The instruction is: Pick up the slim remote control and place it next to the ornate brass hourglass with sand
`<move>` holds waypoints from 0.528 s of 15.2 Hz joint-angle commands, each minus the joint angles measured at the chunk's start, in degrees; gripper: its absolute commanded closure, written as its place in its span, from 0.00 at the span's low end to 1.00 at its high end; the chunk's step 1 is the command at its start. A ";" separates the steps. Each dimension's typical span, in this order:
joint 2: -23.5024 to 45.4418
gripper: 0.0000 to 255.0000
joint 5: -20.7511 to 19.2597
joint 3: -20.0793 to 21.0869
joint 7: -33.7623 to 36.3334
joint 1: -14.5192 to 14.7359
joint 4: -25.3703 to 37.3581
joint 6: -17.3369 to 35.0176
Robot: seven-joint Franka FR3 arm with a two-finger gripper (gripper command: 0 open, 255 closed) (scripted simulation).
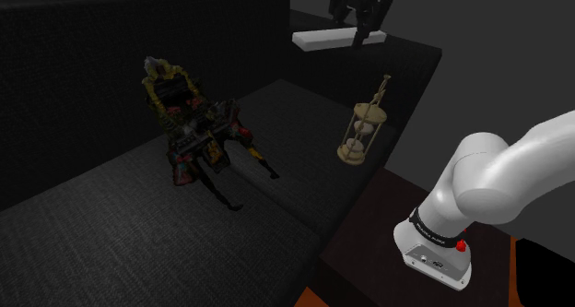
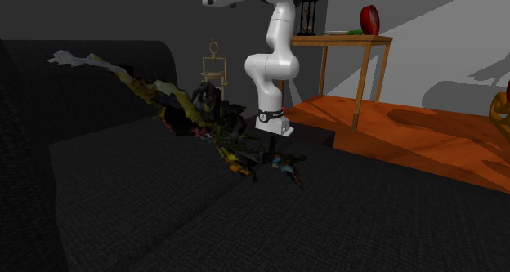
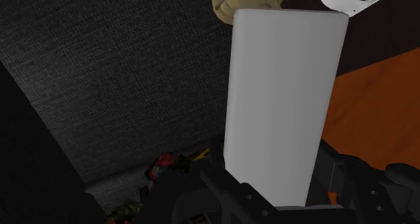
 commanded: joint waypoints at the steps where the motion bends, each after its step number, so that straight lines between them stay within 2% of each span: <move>1: 3.38 1.00 -0.75 -1.38 -1.89 -0.57 3.08 0.33; 8: 16.13 1.00 -1.84 -5.56 -7.91 -2.47 14.86 1.31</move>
